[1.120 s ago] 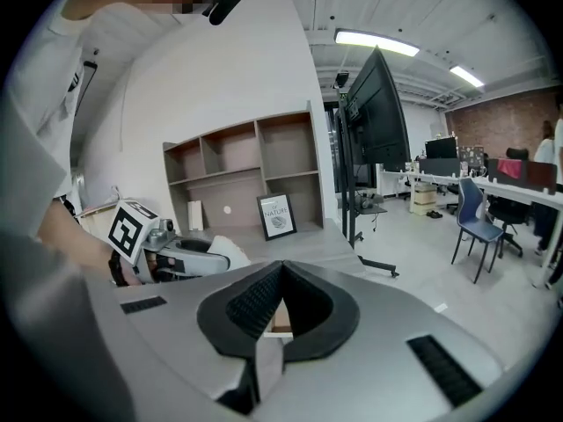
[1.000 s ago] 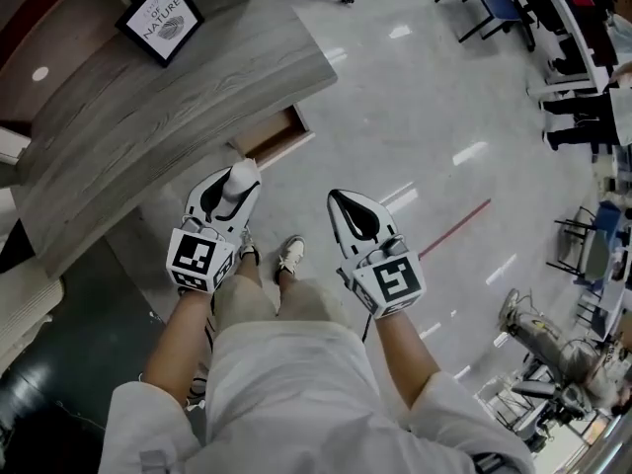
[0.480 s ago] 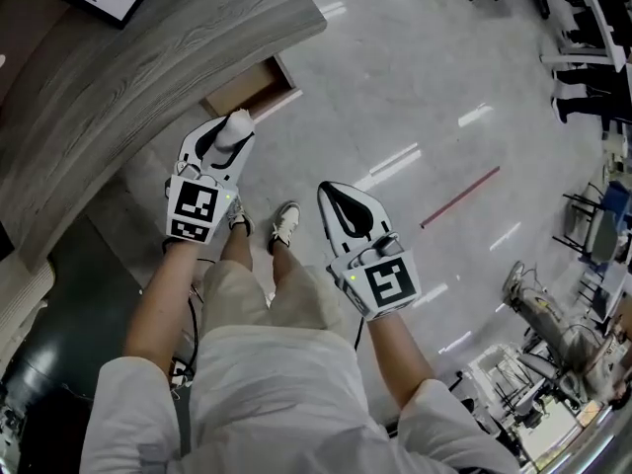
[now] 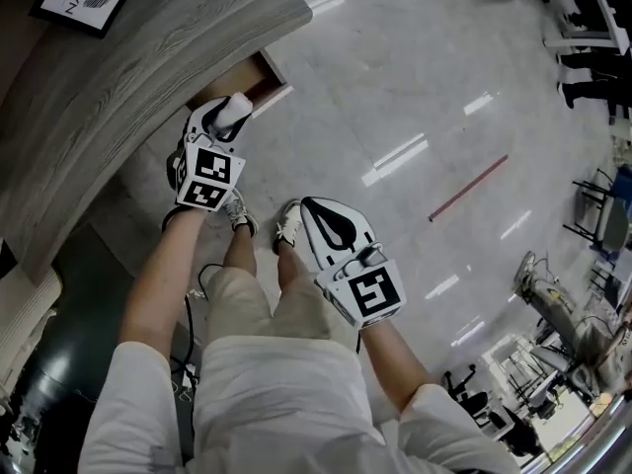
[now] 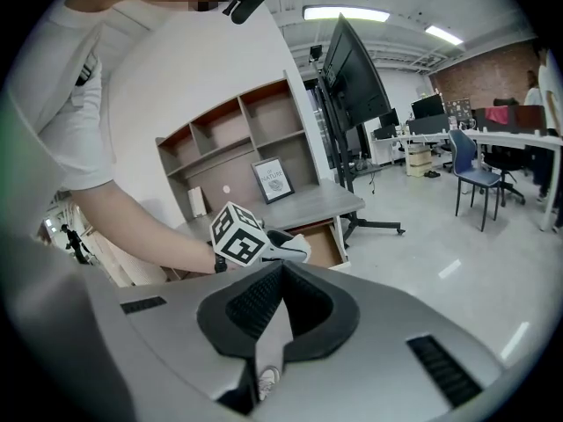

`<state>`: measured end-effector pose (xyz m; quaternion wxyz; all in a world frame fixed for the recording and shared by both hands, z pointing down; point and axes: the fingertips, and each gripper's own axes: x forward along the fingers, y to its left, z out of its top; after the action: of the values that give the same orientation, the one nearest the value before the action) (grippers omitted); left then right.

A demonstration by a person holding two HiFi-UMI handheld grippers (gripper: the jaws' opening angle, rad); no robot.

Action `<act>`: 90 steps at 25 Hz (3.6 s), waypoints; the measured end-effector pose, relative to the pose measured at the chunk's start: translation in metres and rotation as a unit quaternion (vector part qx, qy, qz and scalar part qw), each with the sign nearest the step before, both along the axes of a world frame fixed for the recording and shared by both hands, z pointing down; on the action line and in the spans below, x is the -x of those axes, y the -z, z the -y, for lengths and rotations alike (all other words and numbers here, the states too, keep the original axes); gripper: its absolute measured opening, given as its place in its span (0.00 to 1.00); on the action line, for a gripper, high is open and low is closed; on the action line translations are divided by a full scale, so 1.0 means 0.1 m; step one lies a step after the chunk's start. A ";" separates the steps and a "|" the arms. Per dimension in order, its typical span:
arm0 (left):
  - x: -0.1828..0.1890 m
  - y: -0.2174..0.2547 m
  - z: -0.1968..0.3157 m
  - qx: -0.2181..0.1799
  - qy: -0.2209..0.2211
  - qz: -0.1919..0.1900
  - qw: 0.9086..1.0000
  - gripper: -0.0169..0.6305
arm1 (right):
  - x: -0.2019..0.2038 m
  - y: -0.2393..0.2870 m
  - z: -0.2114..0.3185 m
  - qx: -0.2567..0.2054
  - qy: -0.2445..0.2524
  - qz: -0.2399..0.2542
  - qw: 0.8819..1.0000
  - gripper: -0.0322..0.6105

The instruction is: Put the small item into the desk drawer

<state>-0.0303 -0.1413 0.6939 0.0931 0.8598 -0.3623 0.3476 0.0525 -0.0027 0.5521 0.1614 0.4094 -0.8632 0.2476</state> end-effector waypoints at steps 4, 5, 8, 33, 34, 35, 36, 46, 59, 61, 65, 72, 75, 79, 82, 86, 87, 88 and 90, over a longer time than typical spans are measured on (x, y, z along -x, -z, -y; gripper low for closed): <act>-0.02 -0.19 0.11 0.015 -0.007 0.023 1.000 0.32 | -0.08 -0.04 -0.01 0.006 -0.010 0.003 1.000 0.05; -0.02 -0.23 0.14 0.018 -0.006 0.030 0.999 0.32 | -0.10 -0.05 -0.02 0.009 -0.013 0.003 1.000 0.05; -0.02 -0.34 0.21 0.028 -0.005 0.046 0.999 0.32 | -0.20 -0.10 -0.06 0.015 -0.016 0.000 1.000 0.05; -0.05 -0.89 0.45 0.109 -0.009 0.134 0.985 0.32 | -0.53 -0.34 -0.09 0.045 -0.059 -0.009 0.997 0.05; -0.05 -0.90 0.46 0.112 -0.011 0.142 0.983 0.32 | -0.54 -0.34 -0.10 0.045 -0.060 -0.009 0.997 0.05; -0.05 -0.92 0.47 0.114 -0.015 0.151 0.982 0.32 | -0.53 -0.34 -0.10 0.044 -0.063 -0.007 0.997 0.05; -0.05 -0.94 0.47 0.117 -0.019 0.159 0.980 0.32 | -0.53 -0.34 -0.09 0.044 -0.066 -0.004 0.997 0.05; -0.13 -1.13 0.55 0.142 -0.046 0.192 0.970 0.32 | -0.62 -0.42 -0.11 0.057 -0.073 -0.016 0.996 0.05; -0.15 -1.25 0.58 0.154 -0.043 0.207 0.965 0.32 | -0.74 -0.46 -0.09 0.059 -0.090 -0.013 0.994 0.05; -0.14 -1.24 0.57 0.152 -0.044 0.207 0.965 0.32 | -0.74 -0.46 -0.10 0.060 -0.089 -0.015 0.994 0.05; -0.15 -1.19 0.60 0.137 -0.042 0.213 0.967 0.32 | -0.74 -0.45 -0.08 0.058 -0.090 -0.013 0.994 0.05; -0.13 -1.14 0.58 0.139 -0.033 0.193 0.971 0.34 | -0.66 -0.40 -0.09 0.054 -0.086 -0.010 0.995 0.05; -0.15 -1.14 0.59 0.138 -0.031 0.190 0.972 0.34 | -0.68 -0.42 -0.10 0.055 -0.080 -0.015 0.995 0.05; -0.16 -1.11 0.55 0.134 -0.030 0.181 0.974 0.35 | -0.66 -0.41 -0.14 0.055 -0.079 -0.016 0.995 0.05; -0.17 -1.06 0.55 0.126 -0.028 0.173 0.976 0.35 | -0.66 -0.41 -0.14 0.053 -0.078 -0.015 0.995 0.05; -0.21 -0.95 0.53 0.112 -0.027 0.159 0.980 0.35 | -0.63 -0.39 -0.17 0.046 -0.078 -0.013 0.996 0.05; -0.21 -0.90 0.52 0.108 -0.027 0.154 0.982 0.35 | -0.62 -0.37 -0.18 0.044 -0.077 -0.012 0.996 0.05; -0.22 -0.85 0.50 0.103 -0.026 0.150 0.983 0.35 | -0.60 -0.35 -0.20 0.042 -0.076 -0.013 0.996 0.05; -0.23 -0.76 0.44 0.098 -0.026 0.144 0.984 0.35 | -0.58 -0.30 -0.27 0.040 -0.071 -0.014 0.997 0.05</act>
<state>-0.0074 -0.1851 0.7699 0.1144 0.7967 -0.3133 0.5039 0.1103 0.0241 0.5825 0.1722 0.4663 -0.8188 0.2871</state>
